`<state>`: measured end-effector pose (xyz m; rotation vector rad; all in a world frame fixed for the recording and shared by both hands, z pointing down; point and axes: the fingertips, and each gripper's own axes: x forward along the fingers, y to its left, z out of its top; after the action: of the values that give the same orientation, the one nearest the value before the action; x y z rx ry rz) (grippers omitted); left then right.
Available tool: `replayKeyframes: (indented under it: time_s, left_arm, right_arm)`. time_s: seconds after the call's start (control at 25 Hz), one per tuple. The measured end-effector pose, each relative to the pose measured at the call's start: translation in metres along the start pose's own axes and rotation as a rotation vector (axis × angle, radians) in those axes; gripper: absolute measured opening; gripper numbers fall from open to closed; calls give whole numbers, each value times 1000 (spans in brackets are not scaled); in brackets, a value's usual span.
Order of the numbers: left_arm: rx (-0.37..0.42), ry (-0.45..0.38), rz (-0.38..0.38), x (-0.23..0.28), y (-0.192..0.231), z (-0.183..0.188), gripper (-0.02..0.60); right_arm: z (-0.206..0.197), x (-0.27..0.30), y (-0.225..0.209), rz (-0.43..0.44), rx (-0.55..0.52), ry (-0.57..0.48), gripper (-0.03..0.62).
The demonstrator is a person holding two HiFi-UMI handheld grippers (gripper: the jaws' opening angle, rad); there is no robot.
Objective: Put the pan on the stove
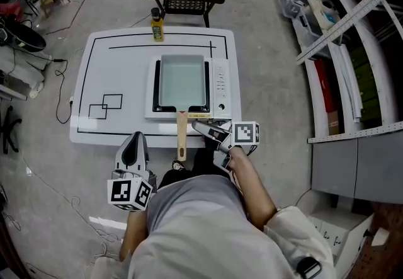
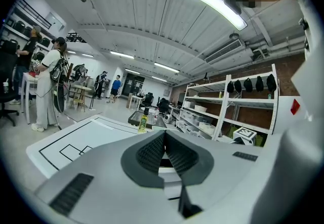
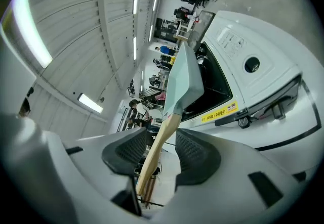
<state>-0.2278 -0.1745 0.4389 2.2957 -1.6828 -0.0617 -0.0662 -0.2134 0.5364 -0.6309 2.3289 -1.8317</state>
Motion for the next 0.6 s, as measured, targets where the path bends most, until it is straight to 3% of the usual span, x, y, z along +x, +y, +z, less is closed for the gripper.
replayKeyframes:
  time_s: [0.08, 0.6]
  left_arm:
    - [0, 7, -4, -4, 0, -2, 2]
    - [-28, 18, -68, -11, -12, -6, 2]
  right_arm:
    - [-2, -7, 0, -60, -28, -18, 170]
    - [0, -39, 31, -183, -286, -106, 104]
